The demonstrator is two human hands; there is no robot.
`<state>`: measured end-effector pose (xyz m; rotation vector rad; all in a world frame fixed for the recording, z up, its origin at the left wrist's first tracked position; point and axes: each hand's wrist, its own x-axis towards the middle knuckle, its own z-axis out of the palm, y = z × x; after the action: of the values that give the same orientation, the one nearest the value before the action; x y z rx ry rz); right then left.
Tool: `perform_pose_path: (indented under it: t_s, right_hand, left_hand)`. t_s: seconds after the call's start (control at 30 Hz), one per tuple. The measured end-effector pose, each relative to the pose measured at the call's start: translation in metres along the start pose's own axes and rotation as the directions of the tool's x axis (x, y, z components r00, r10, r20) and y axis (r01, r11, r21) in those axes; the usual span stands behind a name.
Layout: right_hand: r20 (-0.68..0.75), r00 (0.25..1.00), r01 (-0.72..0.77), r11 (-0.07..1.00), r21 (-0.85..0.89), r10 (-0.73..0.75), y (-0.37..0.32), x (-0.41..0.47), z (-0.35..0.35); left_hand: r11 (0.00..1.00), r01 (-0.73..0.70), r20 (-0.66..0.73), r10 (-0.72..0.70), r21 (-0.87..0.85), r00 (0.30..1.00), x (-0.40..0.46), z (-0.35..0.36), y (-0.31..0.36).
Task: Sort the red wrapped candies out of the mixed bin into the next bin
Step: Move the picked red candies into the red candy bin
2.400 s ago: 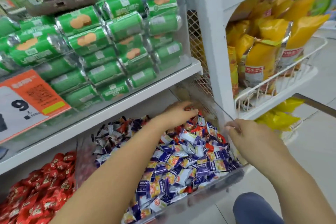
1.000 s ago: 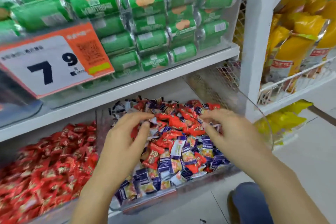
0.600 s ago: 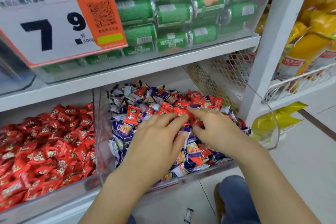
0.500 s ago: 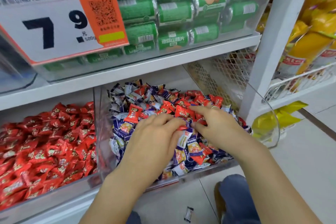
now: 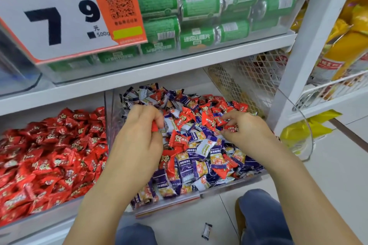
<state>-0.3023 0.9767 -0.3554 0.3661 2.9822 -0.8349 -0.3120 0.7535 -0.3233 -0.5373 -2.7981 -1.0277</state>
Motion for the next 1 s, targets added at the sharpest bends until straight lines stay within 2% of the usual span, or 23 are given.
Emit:
perform_pose_path:
  t_s: [0.1, 0.17, 0.23, 0.3, 0.43, 0.53, 0.63, 0.73, 0.83, 1.0]
  right_hand:
    - [0.008, 1.000, -0.006, 0.999, -0.048, 0.007, 0.002, 0.001, 0.004]
    - [0.007, 1.000, -0.005, 0.999, -0.050, 0.005, 0.004, 0.002, 0.008]
    - [-0.049, 0.999, -0.006, 0.998, -0.056, 0.003, 0.005, 0.003, 0.010]
    - [-0.131, 0.991, 0.000, 0.999, -0.033, -0.004, 0.008, 0.004, 0.007]
    - [-0.310, 0.951, 0.028, 0.986, 0.167, 0.025, 0.015, 0.002, -0.007]
    - [-0.436, 0.894, 0.066, 0.935, 0.348, 0.100, 0.015, -0.001, -0.014]
    - [-0.429, 0.881, 0.042, 0.869, 0.492, 0.200, 0.014, -0.002, -0.017]
    - [-0.400, 0.879, 0.005, 0.835, 0.550, 0.258, 0.014, -0.001, -0.018]
    - [-0.361, 0.902, -0.017, 0.857, 0.515, 0.235, 0.016, 0.001, -0.015]
    - [-0.315, 0.936, -0.022, 0.920, 0.391, 0.156, 0.019, 0.010, -0.004]
  left_hand:
    - [0.998, 0.014, 0.088, -0.019, 0.064, 0.996, -0.004, -0.004, 0.007]
    - [0.986, -0.015, 0.167, -0.014, 0.168, 0.986, -0.007, -0.001, 0.013]
    - [0.954, -0.069, 0.234, -0.001, 0.292, 0.972, -0.007, 0.007, 0.014]
    - [0.941, -0.067, 0.250, -0.019, 0.331, 0.968, -0.005, 0.013, 0.010]
    - [0.980, -0.053, 0.113, 0.032, 0.192, 0.993, -0.002, 0.010, 0.009]
    - [0.997, 0.028, 0.006, -0.028, 0.076, 1.000, 0.000, 0.002, 0.008]
    - [0.997, 0.040, 0.000, -0.040, 0.061, 0.999, -0.001, -0.002, 0.006]
    - [0.994, 0.015, -0.006, -0.014, 0.105, 1.000, -0.003, -0.001, 0.005]
    - [0.988, -0.011, 0.002, 0.011, 0.155, 1.000, -0.005, 0.001, 0.002]
    - [0.989, -0.037, 0.057, 0.029, 0.142, 0.998, -0.005, 0.001, -0.002]
